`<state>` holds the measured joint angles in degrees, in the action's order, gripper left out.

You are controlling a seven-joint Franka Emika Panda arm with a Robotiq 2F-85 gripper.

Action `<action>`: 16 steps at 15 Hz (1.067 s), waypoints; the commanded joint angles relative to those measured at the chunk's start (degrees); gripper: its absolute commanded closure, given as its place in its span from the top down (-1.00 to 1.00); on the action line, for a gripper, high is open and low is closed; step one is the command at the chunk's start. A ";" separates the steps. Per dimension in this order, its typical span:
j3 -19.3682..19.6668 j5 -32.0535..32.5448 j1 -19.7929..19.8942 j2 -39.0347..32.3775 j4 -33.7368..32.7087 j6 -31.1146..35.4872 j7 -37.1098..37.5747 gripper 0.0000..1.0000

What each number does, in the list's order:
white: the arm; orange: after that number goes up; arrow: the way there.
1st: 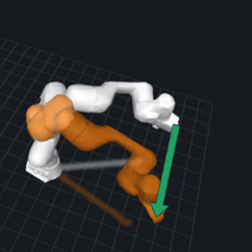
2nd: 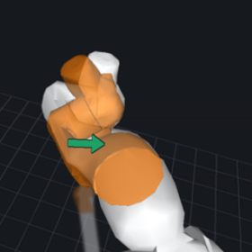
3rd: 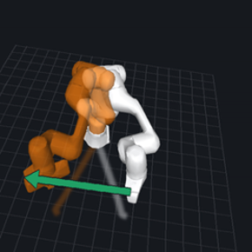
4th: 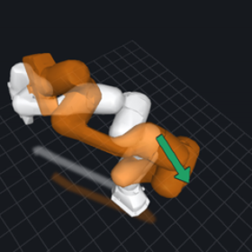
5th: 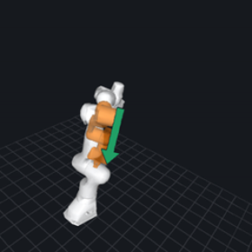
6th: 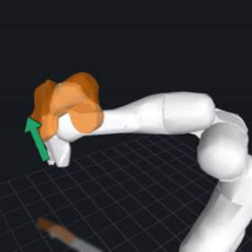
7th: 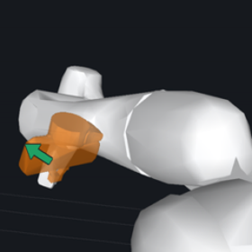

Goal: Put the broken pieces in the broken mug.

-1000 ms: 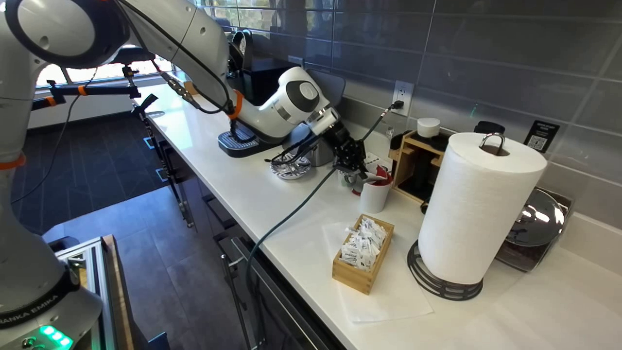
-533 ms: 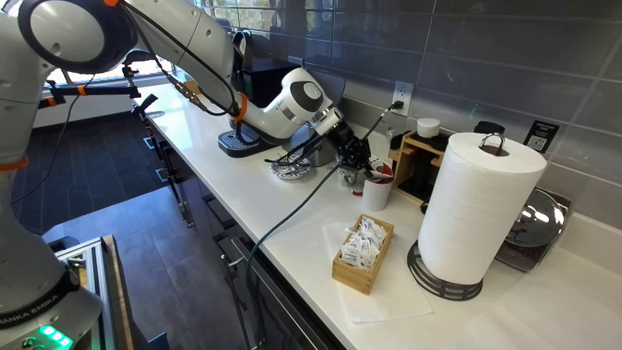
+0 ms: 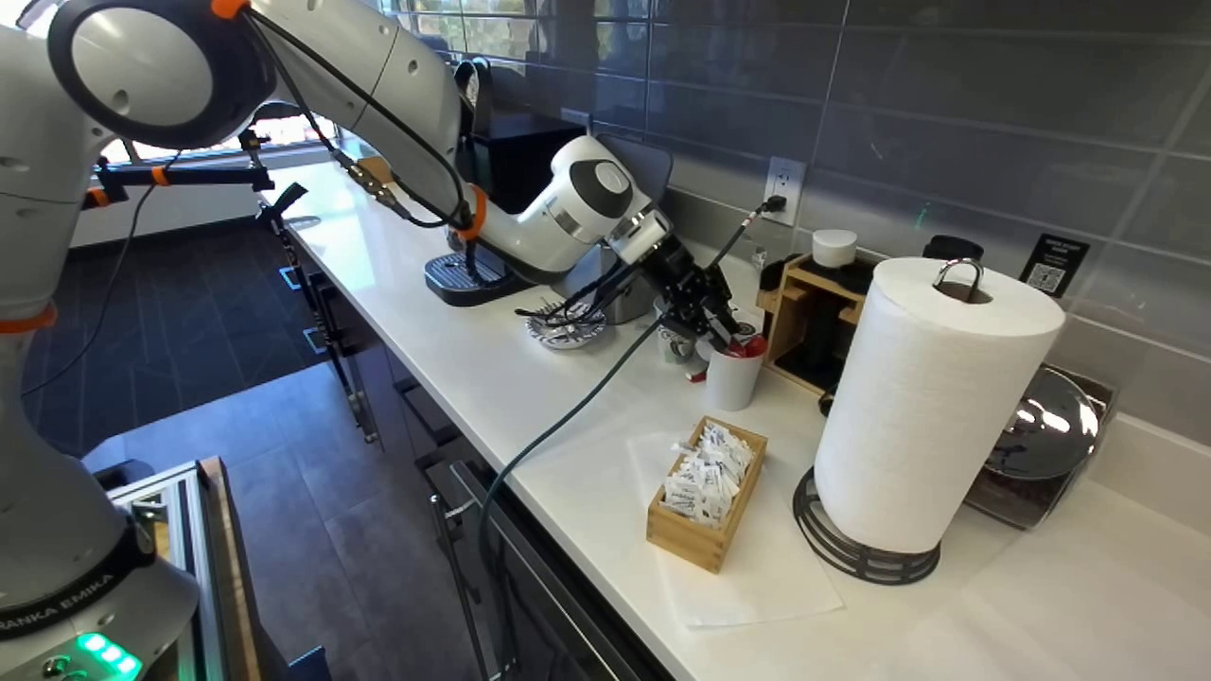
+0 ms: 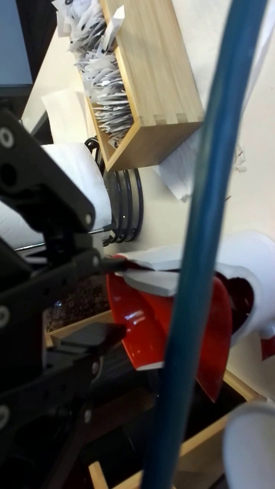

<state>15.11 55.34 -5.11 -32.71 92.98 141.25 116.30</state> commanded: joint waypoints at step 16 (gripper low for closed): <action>-7.23 -17.64 10.83 10.52 7.46 3.75 -24.43 1.00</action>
<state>10.77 45.28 1.76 -27.18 94.31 140.87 102.35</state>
